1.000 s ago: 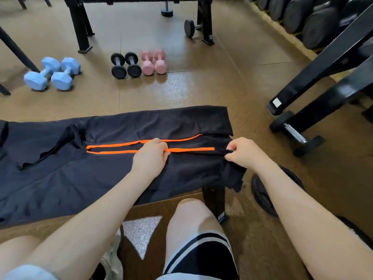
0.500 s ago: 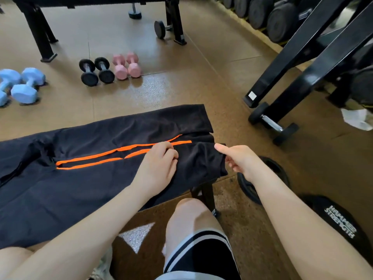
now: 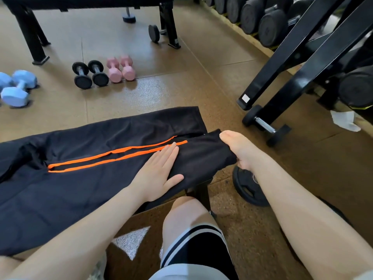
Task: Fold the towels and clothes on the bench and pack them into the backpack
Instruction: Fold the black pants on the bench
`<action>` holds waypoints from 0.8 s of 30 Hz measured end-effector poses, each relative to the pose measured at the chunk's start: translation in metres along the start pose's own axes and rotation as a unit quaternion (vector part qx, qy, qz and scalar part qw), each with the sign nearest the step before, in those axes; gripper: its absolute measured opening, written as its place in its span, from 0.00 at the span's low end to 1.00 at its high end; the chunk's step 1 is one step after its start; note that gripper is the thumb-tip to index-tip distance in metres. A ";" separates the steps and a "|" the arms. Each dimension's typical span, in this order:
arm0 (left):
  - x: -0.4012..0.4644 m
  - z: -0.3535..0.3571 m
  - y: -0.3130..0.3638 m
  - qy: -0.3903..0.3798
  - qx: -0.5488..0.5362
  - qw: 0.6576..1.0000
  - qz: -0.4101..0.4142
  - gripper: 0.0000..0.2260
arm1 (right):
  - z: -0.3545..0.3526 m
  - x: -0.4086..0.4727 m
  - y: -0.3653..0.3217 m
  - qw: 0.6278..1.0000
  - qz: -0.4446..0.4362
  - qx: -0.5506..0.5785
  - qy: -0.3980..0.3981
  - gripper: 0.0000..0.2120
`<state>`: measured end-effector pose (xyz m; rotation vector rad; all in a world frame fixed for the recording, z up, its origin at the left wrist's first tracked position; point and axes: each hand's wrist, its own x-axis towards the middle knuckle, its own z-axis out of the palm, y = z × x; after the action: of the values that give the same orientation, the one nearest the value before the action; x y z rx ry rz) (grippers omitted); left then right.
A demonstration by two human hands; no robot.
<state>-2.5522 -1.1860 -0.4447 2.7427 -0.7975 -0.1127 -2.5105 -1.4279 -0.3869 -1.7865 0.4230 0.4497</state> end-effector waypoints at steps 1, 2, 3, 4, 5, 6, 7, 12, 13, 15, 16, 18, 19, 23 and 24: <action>0.000 0.000 0.000 0.000 -0.006 1.000 0.000 0.42 | -0.003 0.001 0.000 0.993 -0.026 -0.117 -0.019 0.11; 0.000 0.000 0.000 -0.003 -0.007 1.000 -0.001 0.42 | -0.004 0.003 0.001 0.968 -0.059 -0.244 -0.004 0.10; 0.001 0.000 0.000 -0.008 -0.002 1.000 -0.004 0.43 | -0.002 0.006 0.005 0.938 -0.102 -0.329 0.049 0.09; 0.001 0.001 0.001 -0.013 0.007 1.000 -0.008 0.43 | 0.001 0.007 0.009 0.923 -0.137 -0.342 0.105 0.09; 0.002 0.001 0.002 -0.014 0.018 1.000 -0.015 0.44 | 0.007 0.005 0.012 0.931 -0.159 -0.298 0.138 0.11; 0.003 0.002 0.002 -0.012 0.028 0.999 -0.021 0.45 | 0.012 0.005 0.016 0.946 -0.164 -0.236 0.147 0.13; 0.004 0.003 0.002 -0.010 0.035 0.999 -0.027 0.46 | 0.015 0.003 0.021 0.963 -0.148 -0.177 0.138 0.15; 0.006 0.004 0.006 -0.008 0.048 0.998 -0.046 0.43 | 0.008 -0.019 0.052 0.994 0.008 0.042 0.100 0.16; 0.007 0.004 0.006 -0.006 0.045 0.998 -0.052 0.42 | 0.006 -0.025 0.060 0.997 -0.019 0.037 0.063 0.13; 0.008 0.004 0.007 -0.002 0.045 0.997 -0.059 0.41 | 0.003 -0.036 0.073 0.994 -0.103 0.018 -0.002 0.06; 0.008 0.004 0.006 -0.003 0.051 0.997 -0.059 0.41 | 0.002 -0.040 0.076 0.990 -0.137 0.010 -0.009 0.06; 0.008 0.005 0.005 -0.005 0.051 0.997 -0.056 0.43 | -0.001 -0.039 0.074 0.984 -0.176 0.021 0.014 0.07; 0.007 0.004 0.005 -0.006 0.044 0.997 -0.055 0.44 | -0.002 -0.039 0.069 0.981 -0.187 0.039 0.012 0.08; 0.006 0.000 0.006 0.004 0.013 0.999 -0.048 0.42 | 0.000 -0.034 0.045 0.962 -0.232 0.129 -0.062 0.08; 0.006 -0.001 0.007 0.008 0.007 0.999 -0.048 0.43 | 0.001 -0.034 0.040 0.959 -0.235 0.142 -0.071 0.09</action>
<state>-2.5507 -1.1944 -0.4422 2.7909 -0.6659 -0.1045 -2.5598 -1.4355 -0.4032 -1.4992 -0.0444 0.1661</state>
